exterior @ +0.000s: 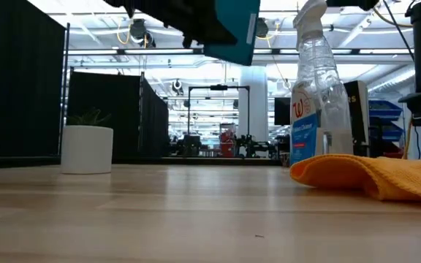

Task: Apply microfiber cloth
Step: Spray the back of tablet using the spray bottle

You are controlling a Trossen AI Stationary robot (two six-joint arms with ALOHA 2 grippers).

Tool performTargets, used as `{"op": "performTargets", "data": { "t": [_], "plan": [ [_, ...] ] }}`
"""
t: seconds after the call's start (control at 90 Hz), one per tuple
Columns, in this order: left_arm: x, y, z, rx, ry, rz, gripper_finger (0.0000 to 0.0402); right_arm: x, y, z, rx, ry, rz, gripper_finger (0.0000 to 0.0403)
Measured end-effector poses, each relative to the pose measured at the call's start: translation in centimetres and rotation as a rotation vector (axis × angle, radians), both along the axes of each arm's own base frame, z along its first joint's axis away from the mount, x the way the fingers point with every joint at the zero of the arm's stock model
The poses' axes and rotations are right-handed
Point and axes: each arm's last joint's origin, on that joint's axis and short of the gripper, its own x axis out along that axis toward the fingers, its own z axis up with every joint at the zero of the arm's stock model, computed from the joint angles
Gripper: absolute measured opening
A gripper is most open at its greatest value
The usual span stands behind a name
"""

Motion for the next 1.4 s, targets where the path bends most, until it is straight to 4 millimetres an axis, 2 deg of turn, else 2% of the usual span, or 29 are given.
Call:
{"op": "performTargets", "data": {
  "t": [0.167, 0.444, 0.656, 0.878, 1.133, 1.4],
  "plan": [
    [0.9, 0.4, -1.0, -0.013, -0.02, -0.051, 0.0006, 0.0, 0.0, -3.5, -0.001, 0.067, -0.01, 0.0393],
    [1.4, 1.5, -1.6, -0.058, -0.046, -0.111, 0.0005, -1.7, -1.1, -6.6, 0.0, -0.114, -0.004, 0.0379],
    [1.4, 1.7, -1.4, -0.053, -0.07, -0.109, 0.0005, -0.5, -1.4, -9.1, -0.008, -0.256, 0.073, 0.0378],
    [1.3, 1.7, -1.5, -0.054, -0.066, -0.109, 0.001, -0.3, -1.7, -9.2, -0.033, -0.272, 0.111, 0.0377],
    [1.4, 1.8, -1.3, -0.048, -0.085, -0.109, 0.0012, 1.0, -2.2, -9.2, -0.116, -0.278, 0.128, 0.0377],
    [2.4, 2.0, -2.8, -0.052, -0.08, -0.109, 0.0013, 2.3, -2.8, -9.6, -0.121, -0.276, 0.176, 0.0377]
  ]
}}
